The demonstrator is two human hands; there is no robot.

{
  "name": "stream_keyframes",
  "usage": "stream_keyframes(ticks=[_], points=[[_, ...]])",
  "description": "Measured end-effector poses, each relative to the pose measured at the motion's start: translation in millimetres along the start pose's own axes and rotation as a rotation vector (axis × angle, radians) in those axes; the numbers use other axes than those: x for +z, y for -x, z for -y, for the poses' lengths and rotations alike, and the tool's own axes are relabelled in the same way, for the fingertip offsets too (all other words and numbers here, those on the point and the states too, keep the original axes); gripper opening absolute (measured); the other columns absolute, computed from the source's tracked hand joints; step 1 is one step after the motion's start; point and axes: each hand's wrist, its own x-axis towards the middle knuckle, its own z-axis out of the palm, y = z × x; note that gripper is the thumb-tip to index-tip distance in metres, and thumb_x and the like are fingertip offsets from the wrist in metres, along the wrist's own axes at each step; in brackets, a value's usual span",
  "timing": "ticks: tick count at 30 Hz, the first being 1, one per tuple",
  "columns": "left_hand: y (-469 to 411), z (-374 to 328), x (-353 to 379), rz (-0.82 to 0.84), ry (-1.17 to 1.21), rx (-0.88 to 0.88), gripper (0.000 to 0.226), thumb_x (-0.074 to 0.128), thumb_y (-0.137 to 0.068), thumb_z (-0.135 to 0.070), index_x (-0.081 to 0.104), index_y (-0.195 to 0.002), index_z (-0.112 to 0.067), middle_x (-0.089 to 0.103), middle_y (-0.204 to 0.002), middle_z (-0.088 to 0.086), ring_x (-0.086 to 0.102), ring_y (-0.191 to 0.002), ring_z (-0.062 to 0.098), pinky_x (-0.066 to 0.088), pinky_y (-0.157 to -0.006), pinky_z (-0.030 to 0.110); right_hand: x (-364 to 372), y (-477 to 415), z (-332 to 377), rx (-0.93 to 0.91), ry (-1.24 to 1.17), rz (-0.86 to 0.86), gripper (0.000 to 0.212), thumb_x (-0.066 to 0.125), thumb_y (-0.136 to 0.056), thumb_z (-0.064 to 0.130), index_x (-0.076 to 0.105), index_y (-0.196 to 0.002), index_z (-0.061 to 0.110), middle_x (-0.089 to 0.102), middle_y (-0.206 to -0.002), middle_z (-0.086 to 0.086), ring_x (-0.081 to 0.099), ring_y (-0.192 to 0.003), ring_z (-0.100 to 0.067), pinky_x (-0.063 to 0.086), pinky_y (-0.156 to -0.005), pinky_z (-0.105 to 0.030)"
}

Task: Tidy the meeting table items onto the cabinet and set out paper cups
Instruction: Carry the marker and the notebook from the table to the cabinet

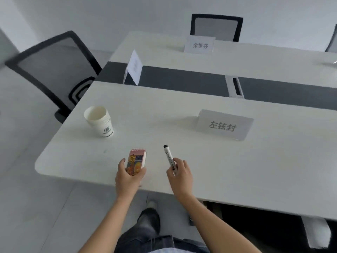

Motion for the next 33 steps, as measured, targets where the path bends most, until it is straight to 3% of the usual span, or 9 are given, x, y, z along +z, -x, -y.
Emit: stream_keyframes(ticks=[4, 10, 12, 18, 22, 28, 33], points=[[46.4, 47.5, -40.6, -0.167, 0.046, -0.078, 0.076, 0.070, -0.076, -0.024, 0.026, -0.138, -0.014, 0.056, -0.113, 0.010, 0.054, -0.094, 0.024, 0.043, -0.078, 0.034, 14.7, 50.5, 7.3, -0.085, -0.035, 0.163, 0.031, 0.050, -0.086, 0.014, 0.054, -0.117, 0.015, 0.050, -0.095, 0.001, 0.052, -0.089, -0.021, 0.041, -0.071, -0.029], [105.3, 118.7, -101.4, -0.369, 0.092, -0.221, 0.077, 0.069, -0.077, -0.026, 0.024, -0.138, -0.016, 0.051, -0.121, 0.015, 0.056, -0.103, 0.030, 0.050, -0.079, 0.042, 30.0, 104.6, 12.4, -0.159, 0.010, 0.311, 0.033, 0.052, -0.085, 0.014, 0.053, -0.118, 0.018, 0.052, -0.101, 0.004, 0.051, -0.088, -0.015, 0.038, -0.069, -0.024], [116.8, 131.7, -117.8, -0.426, 0.128, -0.230, 0.074, 0.068, -0.078, -0.023, 0.026, -0.138, -0.014, 0.052, -0.119, 0.015, 0.056, -0.100, 0.029, 0.050, -0.074, 0.038, 35.8, 124.3, 16.3, -0.166, 0.029, 0.367, 0.035, 0.052, -0.084, 0.014, 0.052, -0.119, 0.020, 0.048, -0.099, 0.009, 0.051, -0.091, -0.014, 0.039, -0.070, -0.023], [142.1, 176.3, -157.4, -0.410, 0.269, -0.295, 0.072, 0.066, -0.079, -0.022, 0.025, -0.138, -0.016, 0.051, -0.113, 0.010, 0.056, -0.093, 0.023, 0.045, -0.056, 0.023, 79.1, 172.7, 47.7, -0.223, 0.062, 0.413, 0.031, 0.053, -0.085, 0.014, 0.054, -0.115, 0.018, 0.046, -0.096, 0.009, 0.054, -0.086, -0.017, 0.045, -0.071, -0.030], [168.7, 218.0, -224.3, -0.473, 0.290, -0.313, 0.073, 0.069, -0.078, -0.020, 0.027, -0.138, -0.015, 0.052, -0.109, 0.009, 0.056, -0.091, 0.024, 0.052, -0.069, 0.036, 135.0, 225.0, 93.6, -0.280, 0.037, 0.456, 0.027, 0.053, -0.085, 0.013, 0.055, -0.112, 0.016, 0.047, -0.095, 0.007, 0.053, -0.081, -0.018, 0.042, -0.067, -0.028], [221.8, 307.0, -357.6, -0.797, 0.281, -0.392, 0.073, 0.069, -0.078, -0.024, 0.027, -0.138, -0.014, 0.050, -0.122, 0.015, 0.057, -0.100, 0.030, 0.054, -0.077, 0.044, 229.3, 349.7, 145.5, -0.452, 0.176, 0.728, 0.031, 0.050, -0.086, 0.016, 0.052, -0.117, 0.017, 0.055, -0.108, 0.000, 0.047, -0.075, -0.014, 0.042, -0.065, -0.028], [246.7, 351.7, -424.6, -0.955, 0.370, -0.463, 0.071, 0.067, -0.080, -0.023, 0.027, -0.138, -0.013, 0.047, -0.129, 0.018, 0.055, -0.105, 0.033, 0.049, -0.074, 0.039, 269.2, 400.3, 176.3, -0.519, 0.273, 0.841, 0.029, 0.049, -0.086, 0.015, 0.053, -0.115, 0.016, 0.053, -0.102, 0.001, 0.048, -0.075, -0.016, 0.046, -0.067, -0.032]])
